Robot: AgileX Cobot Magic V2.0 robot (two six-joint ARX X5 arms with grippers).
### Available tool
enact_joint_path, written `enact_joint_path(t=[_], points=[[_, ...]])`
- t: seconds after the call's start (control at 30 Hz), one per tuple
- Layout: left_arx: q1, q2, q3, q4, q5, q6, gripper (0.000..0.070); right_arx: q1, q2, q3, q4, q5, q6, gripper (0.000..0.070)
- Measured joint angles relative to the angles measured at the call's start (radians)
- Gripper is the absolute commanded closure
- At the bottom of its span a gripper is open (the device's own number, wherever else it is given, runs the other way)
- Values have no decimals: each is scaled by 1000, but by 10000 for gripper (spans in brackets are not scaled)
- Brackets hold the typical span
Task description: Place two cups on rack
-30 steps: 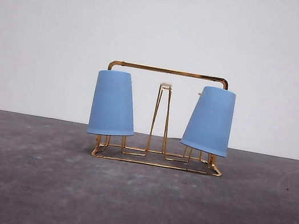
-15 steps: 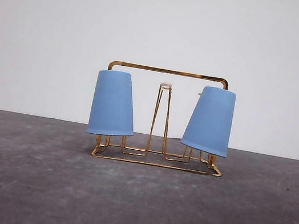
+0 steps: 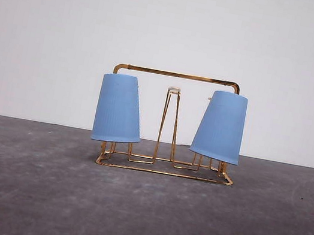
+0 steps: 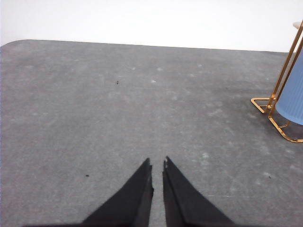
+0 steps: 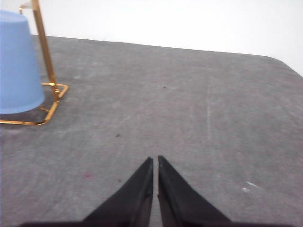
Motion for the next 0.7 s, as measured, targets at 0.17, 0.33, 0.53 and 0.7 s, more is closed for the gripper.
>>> enact_joint_path(t=[0.17,0.33,0.53,0.7], points=[[0,0,0,0,0,0,677,28,0,0,0,0,0,684],[0,0,0,0,0,0,677,32,0,0,0,0,0,684],[0,0,0,0,0,0,677,32,0,0,0,0,0,684],[0,0,0,0,0,0,677,42,0,0,1,14,0,684]])
